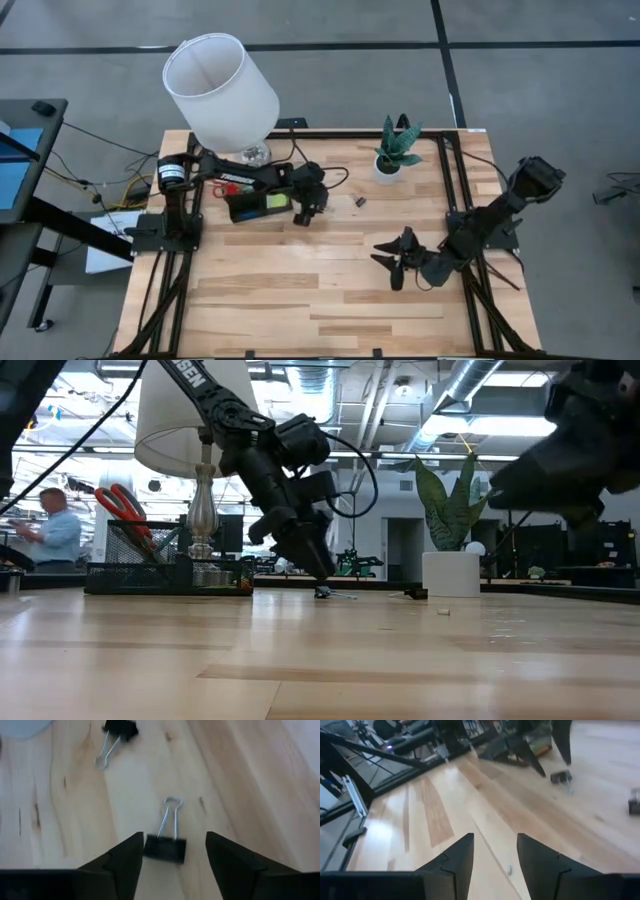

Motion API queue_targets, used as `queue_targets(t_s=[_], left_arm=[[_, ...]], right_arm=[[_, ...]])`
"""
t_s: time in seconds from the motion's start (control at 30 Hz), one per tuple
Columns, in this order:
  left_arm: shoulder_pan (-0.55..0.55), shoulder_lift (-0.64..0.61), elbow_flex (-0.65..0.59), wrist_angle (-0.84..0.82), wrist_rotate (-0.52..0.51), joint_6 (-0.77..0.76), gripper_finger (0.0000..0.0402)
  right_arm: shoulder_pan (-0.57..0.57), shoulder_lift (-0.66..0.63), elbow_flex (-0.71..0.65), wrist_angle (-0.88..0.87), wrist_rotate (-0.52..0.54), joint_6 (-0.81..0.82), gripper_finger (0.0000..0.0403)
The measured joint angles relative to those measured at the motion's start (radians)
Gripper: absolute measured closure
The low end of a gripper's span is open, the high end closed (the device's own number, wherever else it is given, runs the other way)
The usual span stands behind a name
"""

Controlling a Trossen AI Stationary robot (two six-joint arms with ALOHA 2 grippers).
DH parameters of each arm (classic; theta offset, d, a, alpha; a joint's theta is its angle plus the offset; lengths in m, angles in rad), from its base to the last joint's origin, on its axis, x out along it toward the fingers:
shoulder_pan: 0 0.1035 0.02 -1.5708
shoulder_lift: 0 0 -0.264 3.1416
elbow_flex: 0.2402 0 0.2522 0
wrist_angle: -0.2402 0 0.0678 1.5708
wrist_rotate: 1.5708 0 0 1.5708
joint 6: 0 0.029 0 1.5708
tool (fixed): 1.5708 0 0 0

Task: Pick and place office supplies into organizer
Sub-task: Put the left black binder clip into the black desk organizer

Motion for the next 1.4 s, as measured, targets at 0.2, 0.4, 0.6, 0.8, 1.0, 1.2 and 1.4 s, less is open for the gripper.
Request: queue_targets(t_s=[0.2,0.4,0.6,0.8,1.0,1.2,1.4], left_arm=[[0.007,0.000,0.007,-0.044,-0.013,0.002,0.0156],[0.012,0.017,0.007,-0.010,-0.015,0.004,0.0135],[0.014,0.062,0.010,0.000,-0.003,-0.014,0.0133],[0.016,0.075,0.012,0.001,0.011,-0.044,0.0137],[0.016,0.076,0.012,-0.017,0.011,-0.074,0.0166],[0.014,0.076,0.012,-0.030,0.014,-0.106,0.0232],[0.009,0.077,0.011,-0.027,0.004,-0.246,0.0277]], right_arm=[[0.004,0.065,0.000,0.024,0.000,0.059,0.0259],[-0.018,0.080,0.000,0.104,0.000,-0.004,0.0259],[-0.042,0.077,0.000,0.141,-0.041,-0.034,0.0259],[-0.047,0.076,0.000,0.156,-0.053,-0.035,0.0259],[-0.048,0.076,0.000,0.156,-0.056,-0.036,0.0259],[-0.047,0.076,0.000,0.159,-0.055,-0.036,0.0259],[-0.047,0.077,0.000,0.151,-0.055,-0.036,0.0259]])
